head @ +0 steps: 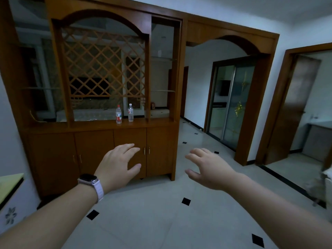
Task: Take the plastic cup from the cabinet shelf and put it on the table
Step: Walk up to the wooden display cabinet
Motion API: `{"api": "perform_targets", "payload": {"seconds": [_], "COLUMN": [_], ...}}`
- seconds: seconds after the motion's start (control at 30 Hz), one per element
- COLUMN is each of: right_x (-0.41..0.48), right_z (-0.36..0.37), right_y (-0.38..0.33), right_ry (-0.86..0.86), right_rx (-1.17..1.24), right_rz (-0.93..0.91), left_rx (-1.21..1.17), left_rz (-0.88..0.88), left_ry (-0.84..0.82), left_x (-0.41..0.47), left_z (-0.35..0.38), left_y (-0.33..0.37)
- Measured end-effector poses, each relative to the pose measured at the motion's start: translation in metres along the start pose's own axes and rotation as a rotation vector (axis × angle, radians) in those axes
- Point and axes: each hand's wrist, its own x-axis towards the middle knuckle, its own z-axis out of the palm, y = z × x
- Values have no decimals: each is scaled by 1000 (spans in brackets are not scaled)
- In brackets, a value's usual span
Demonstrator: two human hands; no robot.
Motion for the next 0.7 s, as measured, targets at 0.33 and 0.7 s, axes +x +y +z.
{"api": "perform_targets", "payload": {"seconds": [0.33,0.7], "right_x": [98,227], "right_z": [47,113], "right_y": [59,197], "right_ry": [4,11], "right_rx": [14,61], "right_rz": [-2,-22], "left_rx": [76,161], "left_rz": [78,72], "left_ry": [-48,-44], "left_x": [93,254], "left_z": [75,171], "left_y": [-32,-47]}}
